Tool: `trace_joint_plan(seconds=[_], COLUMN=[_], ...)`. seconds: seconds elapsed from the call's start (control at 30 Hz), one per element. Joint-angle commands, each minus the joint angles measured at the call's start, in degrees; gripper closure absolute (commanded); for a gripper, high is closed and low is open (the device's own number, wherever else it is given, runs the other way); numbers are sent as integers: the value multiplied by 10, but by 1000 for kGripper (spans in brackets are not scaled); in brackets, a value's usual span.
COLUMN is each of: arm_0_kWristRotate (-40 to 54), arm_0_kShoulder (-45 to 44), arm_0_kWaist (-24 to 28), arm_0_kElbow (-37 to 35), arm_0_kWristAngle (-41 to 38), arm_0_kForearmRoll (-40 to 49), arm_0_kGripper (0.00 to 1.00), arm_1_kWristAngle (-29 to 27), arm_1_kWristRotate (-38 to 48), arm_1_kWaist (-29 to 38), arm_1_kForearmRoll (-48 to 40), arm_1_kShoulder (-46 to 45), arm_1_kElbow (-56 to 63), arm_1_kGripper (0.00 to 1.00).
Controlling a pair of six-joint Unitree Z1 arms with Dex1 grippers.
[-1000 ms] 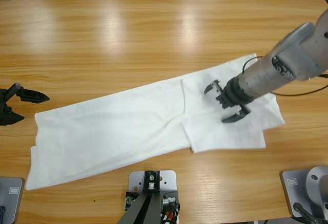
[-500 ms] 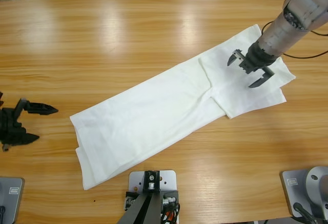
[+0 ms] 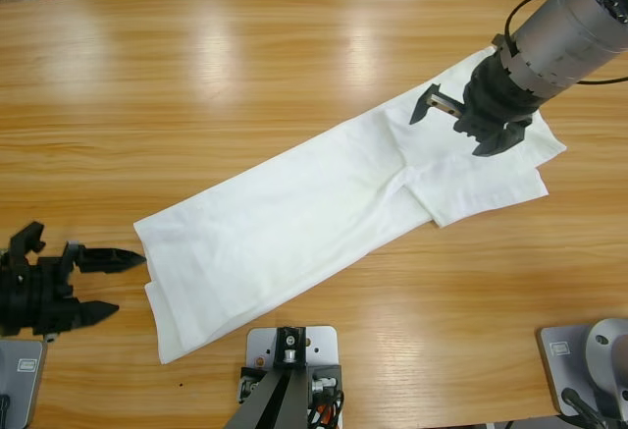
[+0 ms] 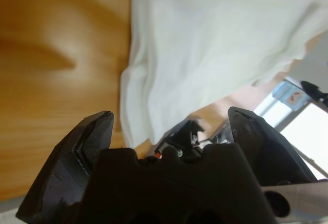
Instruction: Fold clothes
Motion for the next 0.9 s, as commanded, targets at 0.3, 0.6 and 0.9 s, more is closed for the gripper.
trace_joint_plan(seconds=[0.3, 0.6, 0.9], arm_0_kWristRotate=[-56, -52, -39], arm_0_kShoulder=[116, 173, 269], arm_0_kWaist=[-148, -161, -161], arm_0_kElbow=[77, 130, 154], arm_0_kWristAngle=[112, 121, 134], arm_0_kForearmRoll=[-170, -264, -364], arm_0_kGripper=[128, 170, 170], arm_1_kWristAngle=[-20, -25, -30], arm_1_kWristRotate=[-7, -7, -7], arm_1_kWaist=[6, 6, 6], arm_1_kForearmRoll=[28, 40, 44], arm_1_kShoulder=[-44, -52, -61], arm_1_kElbow=[5, 6, 18], arm_1_kGripper=[0, 0, 0])
